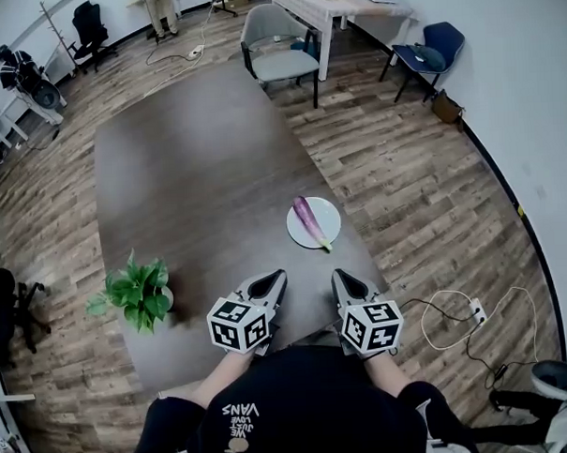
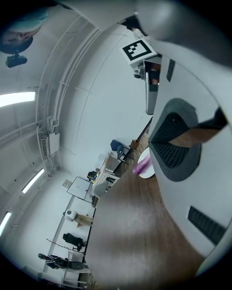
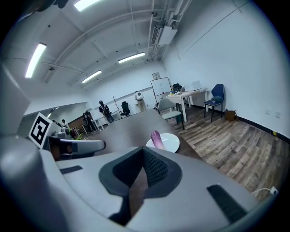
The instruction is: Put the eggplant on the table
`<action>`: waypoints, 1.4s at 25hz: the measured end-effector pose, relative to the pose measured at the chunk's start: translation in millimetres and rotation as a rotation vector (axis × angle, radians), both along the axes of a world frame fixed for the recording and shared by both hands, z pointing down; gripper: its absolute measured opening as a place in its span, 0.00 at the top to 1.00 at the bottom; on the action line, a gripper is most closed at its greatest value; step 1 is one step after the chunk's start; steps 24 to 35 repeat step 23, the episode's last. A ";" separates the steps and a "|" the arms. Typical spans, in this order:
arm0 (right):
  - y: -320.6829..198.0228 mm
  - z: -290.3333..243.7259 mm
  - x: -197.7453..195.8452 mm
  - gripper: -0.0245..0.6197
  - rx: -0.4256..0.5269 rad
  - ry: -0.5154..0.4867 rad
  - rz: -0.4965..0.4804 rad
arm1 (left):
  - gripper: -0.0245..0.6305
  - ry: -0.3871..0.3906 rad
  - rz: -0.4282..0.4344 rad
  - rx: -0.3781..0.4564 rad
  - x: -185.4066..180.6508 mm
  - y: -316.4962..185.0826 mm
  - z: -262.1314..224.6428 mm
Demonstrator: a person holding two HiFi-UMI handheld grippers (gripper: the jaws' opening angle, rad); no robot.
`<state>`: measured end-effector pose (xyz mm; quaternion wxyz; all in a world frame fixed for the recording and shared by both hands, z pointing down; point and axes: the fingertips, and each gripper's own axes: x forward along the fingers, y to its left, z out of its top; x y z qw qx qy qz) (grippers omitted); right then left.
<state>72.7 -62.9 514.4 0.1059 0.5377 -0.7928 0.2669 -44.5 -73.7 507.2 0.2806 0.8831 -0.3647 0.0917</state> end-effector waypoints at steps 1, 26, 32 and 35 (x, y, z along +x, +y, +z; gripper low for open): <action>-0.6 -0.4 0.6 0.93 0.002 0.001 0.002 | 0.95 0.000 0.001 0.003 0.6 -0.6 -0.3; -17.9 -4.3 9.7 0.93 0.000 -0.012 -0.007 | 0.95 0.008 -0.012 -0.017 12.0 -12.4 2.2; -17.9 -4.3 9.7 0.93 0.000 -0.012 -0.007 | 0.95 0.008 -0.012 -0.017 12.0 -12.4 2.2; -17.9 -4.3 9.7 0.93 0.000 -0.012 -0.007 | 0.95 0.008 -0.012 -0.017 12.0 -12.4 2.2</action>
